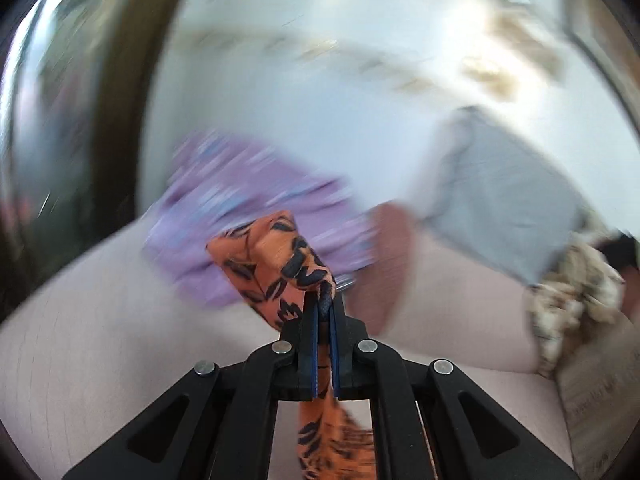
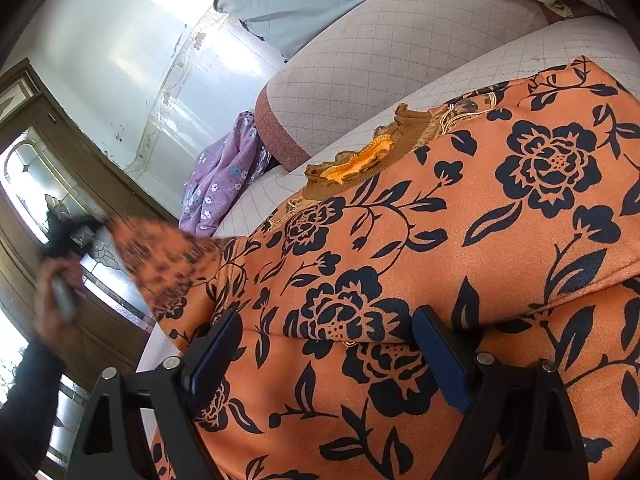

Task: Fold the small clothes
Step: 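Grasp the sleeve with the left gripper and fold it across the blouse body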

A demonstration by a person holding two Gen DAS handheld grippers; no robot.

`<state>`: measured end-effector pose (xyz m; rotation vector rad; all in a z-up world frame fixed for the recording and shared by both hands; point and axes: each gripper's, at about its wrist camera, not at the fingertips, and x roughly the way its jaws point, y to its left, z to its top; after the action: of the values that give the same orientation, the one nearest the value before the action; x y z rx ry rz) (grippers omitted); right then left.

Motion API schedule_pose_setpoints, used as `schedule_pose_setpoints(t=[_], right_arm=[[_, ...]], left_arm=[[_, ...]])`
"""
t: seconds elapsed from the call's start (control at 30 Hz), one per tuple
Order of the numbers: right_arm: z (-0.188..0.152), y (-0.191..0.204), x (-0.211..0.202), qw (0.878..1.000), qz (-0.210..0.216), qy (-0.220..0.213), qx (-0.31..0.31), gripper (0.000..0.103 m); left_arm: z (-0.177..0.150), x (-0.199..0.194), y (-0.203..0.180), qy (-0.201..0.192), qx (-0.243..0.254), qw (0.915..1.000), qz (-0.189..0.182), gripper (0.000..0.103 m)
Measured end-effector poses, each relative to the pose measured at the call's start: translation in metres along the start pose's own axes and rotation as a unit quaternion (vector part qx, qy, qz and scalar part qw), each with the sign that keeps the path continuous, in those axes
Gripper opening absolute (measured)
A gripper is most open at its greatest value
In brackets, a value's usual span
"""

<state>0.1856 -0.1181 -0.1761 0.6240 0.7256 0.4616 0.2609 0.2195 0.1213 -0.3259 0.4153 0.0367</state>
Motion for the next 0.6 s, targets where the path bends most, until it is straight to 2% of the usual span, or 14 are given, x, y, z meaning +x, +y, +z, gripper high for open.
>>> schedule_pose_setpoints(t=[0.1,0.13,0.23,0.27,0.33,0.37,0.43,0.47,0.5,0.53,0.6], right_arm=[[0.001,0.0,-0.001,1.0,0.004,-0.001,0.004,0.089],[0.001,-0.001,-0.002,1.0,0.006,-0.001,0.006,0.089],[0.002,-0.002,-0.004,1.0,0.013,-0.003,0.013,0.089],[0.003,-0.002,-0.005,1.0,0.015,-0.002,0.016,0.089],[0.006,-0.003,-0.009,0.999,0.018,0.0,0.029,0.089],[0.007,-0.002,-0.013,0.999,0.015,0.005,0.037,0.089],[0.007,-0.003,-0.027,0.998,0.01,0.011,0.061,0.089],[0.006,-0.005,-0.038,0.997,0.012,0.006,0.077,0.089],[0.006,-0.008,-0.051,0.996,0.014,-0.001,0.089,0.089],[0.005,-0.013,-0.067,0.995,0.012,-0.013,0.098,0.089],[0.008,-0.022,-0.097,0.993,0.002,-0.035,0.112,0.09]], left_arm=[[-0.002,-0.03,-0.091,-0.017,0.069,0.9953,-0.066,0.004],[-0.007,-0.033,-0.107,-0.013,0.079,0.9935,-0.081,0.004],[-0.043,-0.04,-0.177,0.009,0.125,0.9834,-0.131,0.005],[-0.066,-0.031,-0.206,0.04,0.146,0.9757,-0.158,0.008],[-0.102,-0.02,-0.234,0.085,0.17,0.9659,-0.176,0.012],[-0.13,-0.007,-0.249,0.128,0.199,0.9541,-0.184,0.03],[-0.177,0.019,-0.257,0.211,0.227,0.9369,-0.162,0.05],[-0.203,0.034,-0.249,0.257,0.234,0.9261,-0.147,0.05],[-0.213,0.039,-0.241,0.271,0.234,0.9243,-0.133,0.05],[-0.223,0.042,-0.222,0.279,0.228,0.9273,-0.103,0.05],[-0.224,0.037,-0.19,0.277,0.2,0.9366,-0.077,0.05]])
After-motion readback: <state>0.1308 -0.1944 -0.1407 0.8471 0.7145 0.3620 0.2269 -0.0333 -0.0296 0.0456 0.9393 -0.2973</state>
